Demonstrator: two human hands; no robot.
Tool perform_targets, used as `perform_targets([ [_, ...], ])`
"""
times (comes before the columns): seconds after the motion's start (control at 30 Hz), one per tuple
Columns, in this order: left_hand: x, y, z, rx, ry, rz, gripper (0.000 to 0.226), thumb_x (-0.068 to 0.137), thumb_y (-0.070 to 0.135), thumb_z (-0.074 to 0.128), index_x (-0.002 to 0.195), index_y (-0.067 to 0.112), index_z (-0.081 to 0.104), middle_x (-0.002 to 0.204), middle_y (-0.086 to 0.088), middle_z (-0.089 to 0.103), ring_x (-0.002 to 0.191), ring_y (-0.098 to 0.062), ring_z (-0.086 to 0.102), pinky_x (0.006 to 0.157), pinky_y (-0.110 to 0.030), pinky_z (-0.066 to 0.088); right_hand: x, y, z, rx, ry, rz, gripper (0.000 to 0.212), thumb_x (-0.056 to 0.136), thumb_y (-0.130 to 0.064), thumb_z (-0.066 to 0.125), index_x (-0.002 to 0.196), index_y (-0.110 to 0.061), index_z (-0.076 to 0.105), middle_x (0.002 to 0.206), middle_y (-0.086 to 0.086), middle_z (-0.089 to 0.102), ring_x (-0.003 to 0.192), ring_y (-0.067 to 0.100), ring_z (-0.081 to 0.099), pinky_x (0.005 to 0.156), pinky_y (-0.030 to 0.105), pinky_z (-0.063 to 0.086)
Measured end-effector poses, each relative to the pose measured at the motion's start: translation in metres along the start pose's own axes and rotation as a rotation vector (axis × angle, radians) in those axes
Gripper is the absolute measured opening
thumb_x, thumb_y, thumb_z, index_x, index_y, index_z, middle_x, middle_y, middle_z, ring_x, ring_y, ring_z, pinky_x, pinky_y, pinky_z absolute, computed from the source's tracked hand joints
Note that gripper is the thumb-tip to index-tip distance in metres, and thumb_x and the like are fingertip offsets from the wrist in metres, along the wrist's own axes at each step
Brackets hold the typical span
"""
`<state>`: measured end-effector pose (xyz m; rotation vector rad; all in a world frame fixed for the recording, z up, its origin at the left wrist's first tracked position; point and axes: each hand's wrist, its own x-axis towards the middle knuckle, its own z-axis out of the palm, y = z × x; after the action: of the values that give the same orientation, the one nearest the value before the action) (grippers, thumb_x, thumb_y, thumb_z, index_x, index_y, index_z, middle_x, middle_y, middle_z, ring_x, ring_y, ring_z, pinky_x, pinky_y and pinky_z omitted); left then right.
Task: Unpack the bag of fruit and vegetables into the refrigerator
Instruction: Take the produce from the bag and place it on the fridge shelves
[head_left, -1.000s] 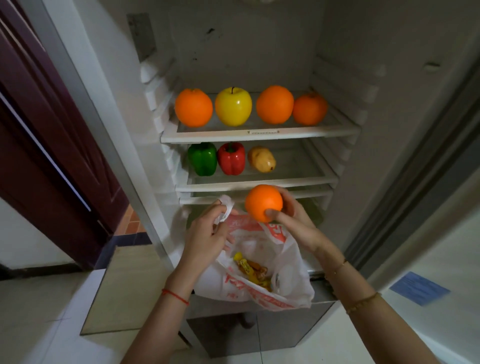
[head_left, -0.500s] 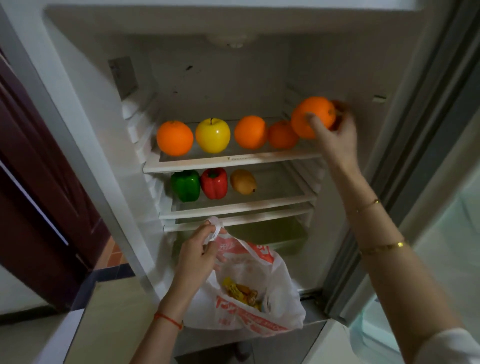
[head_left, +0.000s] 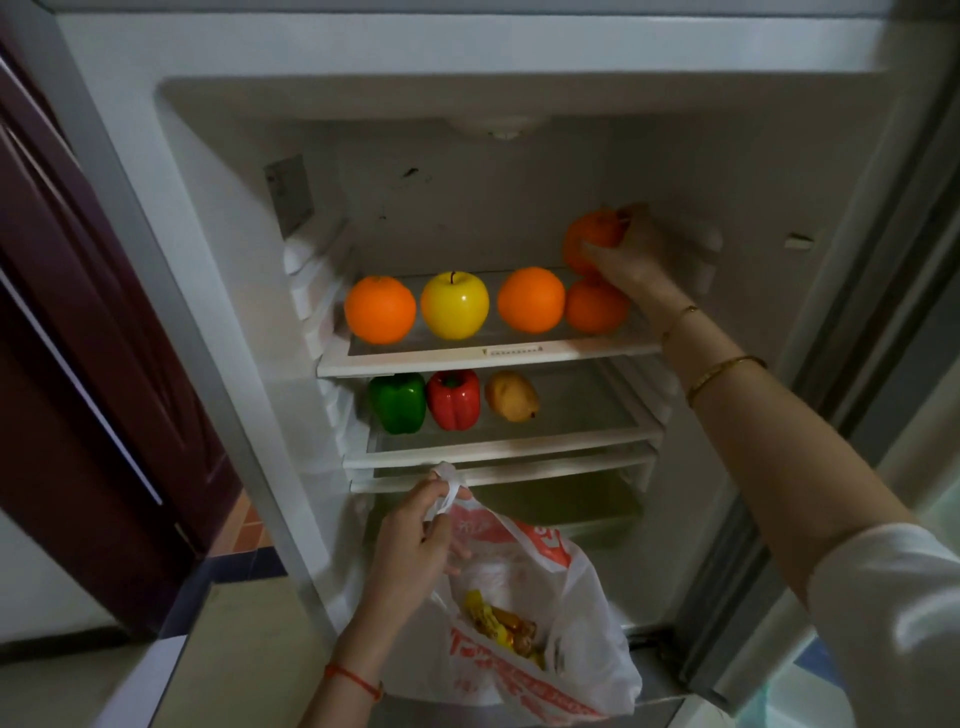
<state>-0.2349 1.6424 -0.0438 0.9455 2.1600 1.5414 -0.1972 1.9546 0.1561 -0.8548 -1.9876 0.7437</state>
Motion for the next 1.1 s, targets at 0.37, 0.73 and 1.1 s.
perform_targets([
  [0.37, 0.002, 0.002, -0.004, 0.001, -0.001, 0.029, 0.051, 0.096, 0.002, 0.049, 0.095, 0.052, 0.062, 0.102, 0.026, 0.068, 0.079, -0.015, 0.073, 0.061, -0.029, 0.06, 0.018, 0.015, 0.022, -0.058, -0.213, 0.163, 0.076, 0.078, -0.043, 0.075, 0.137, -0.013, 0.038, 0.136, 0.01, 0.048, 0.123, 0.03, 0.05, 0.087, 0.035, 0.042],
  [0.73, -0.009, 0.014, -0.007, -0.057, 0.028, 0.006, 0.046, 0.097, 0.001, 0.048, 0.096, 0.047, 0.055, 0.092, 0.017, 0.064, 0.068, -0.019, 0.073, 0.054, -0.034, 0.061, -0.01, 0.009, 0.002, -0.014, -0.013, -0.002, 0.057, 0.088, -0.031, 0.065, 0.135, -0.006, 0.048, 0.135, 0.01, 0.053, 0.125, 0.023, 0.052, 0.092, 0.021, 0.038],
  [1.1, -0.029, 0.015, -0.009, -0.013, 0.051, -0.001, 0.045, 0.097, -0.001, 0.048, 0.095, 0.043, 0.053, 0.085, 0.023, 0.056, 0.057, -0.027, 0.069, 0.046, -0.035, 0.057, -0.176, 0.044, 0.027, 0.079, -0.457, -0.249, 0.007, 0.088, -0.018, 0.067, 0.088, -0.014, 0.072, 0.083, -0.004, 0.073, 0.077, 0.008, 0.069, 0.072, 0.024, 0.055],
])
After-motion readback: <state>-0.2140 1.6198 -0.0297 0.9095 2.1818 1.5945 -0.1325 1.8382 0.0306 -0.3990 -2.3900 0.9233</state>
